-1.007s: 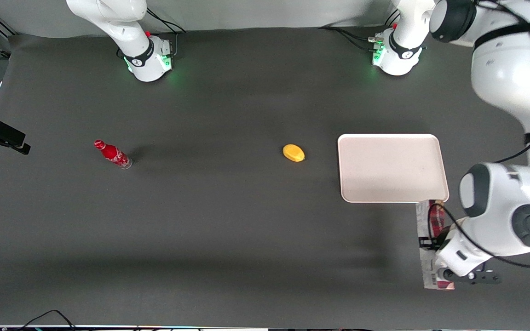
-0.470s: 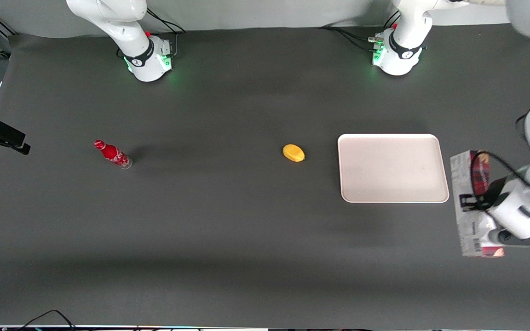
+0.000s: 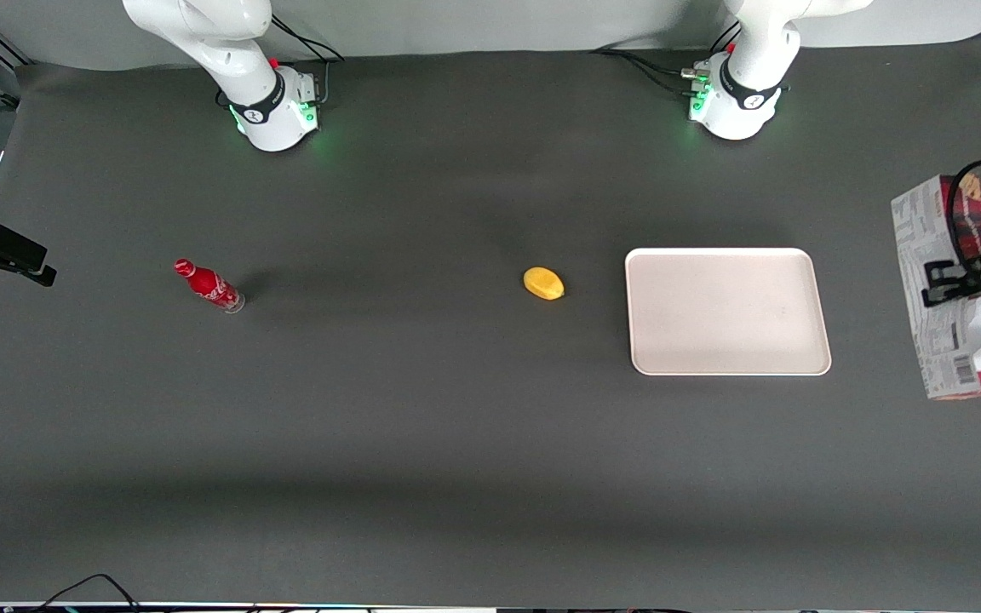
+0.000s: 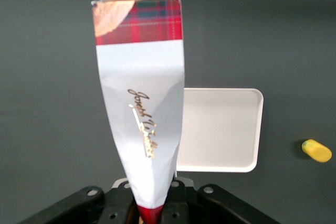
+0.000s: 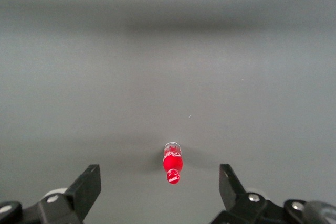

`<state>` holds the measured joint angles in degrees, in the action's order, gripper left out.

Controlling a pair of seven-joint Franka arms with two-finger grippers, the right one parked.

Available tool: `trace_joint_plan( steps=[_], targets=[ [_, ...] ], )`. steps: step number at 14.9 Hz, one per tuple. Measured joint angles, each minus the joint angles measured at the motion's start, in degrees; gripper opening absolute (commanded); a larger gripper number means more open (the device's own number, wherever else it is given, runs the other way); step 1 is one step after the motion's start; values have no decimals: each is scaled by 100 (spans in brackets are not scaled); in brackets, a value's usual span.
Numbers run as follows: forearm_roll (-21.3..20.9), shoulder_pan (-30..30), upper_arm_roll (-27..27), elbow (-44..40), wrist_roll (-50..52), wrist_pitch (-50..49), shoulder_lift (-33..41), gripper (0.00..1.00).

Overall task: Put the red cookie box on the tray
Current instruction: 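Lift the cookie box with the left gripper and swing it upright, then carry the cookie box over the white tray and lower it onto the tray's edge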

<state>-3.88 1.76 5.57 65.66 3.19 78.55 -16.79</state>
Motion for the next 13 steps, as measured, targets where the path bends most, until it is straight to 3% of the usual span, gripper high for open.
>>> trace_joint_plan(
  steps=[4,13],
  targets=[
    [3,243,-30,1083,-210,422,575,0],
    [92,303,-462,4391,-526,3000,1708,0]
  ],
)
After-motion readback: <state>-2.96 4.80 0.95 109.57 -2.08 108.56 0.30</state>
